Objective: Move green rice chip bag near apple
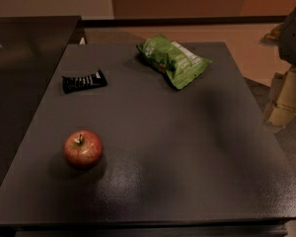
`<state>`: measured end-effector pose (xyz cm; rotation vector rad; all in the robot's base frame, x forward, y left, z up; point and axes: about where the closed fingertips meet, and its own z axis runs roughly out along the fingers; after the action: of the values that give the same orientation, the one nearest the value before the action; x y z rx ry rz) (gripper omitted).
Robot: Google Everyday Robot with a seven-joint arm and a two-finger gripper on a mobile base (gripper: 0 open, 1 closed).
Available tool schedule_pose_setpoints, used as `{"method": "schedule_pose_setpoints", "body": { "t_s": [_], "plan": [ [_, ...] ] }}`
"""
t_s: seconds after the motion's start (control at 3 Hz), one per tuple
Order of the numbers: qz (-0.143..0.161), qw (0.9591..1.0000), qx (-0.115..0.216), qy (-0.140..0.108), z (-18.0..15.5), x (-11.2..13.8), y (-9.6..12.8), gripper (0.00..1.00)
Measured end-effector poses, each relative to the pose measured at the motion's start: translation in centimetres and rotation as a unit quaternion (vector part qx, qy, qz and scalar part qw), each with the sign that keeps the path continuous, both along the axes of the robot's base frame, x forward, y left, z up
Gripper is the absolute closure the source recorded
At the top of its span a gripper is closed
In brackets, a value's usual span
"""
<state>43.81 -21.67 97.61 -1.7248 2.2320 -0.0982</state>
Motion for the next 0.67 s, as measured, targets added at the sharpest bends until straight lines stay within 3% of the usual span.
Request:
{"method": "schedule_pose_setpoints", "body": {
  "t_s": [0.33,0.67],
  "plan": [
    [0.0,1.0,0.0,0.0,0.0,0.0,0.0,0.0],
    [-0.021,0.9995,0.021,-0.012,-0.2,1.9,0.4,0.0]
  ]
}}
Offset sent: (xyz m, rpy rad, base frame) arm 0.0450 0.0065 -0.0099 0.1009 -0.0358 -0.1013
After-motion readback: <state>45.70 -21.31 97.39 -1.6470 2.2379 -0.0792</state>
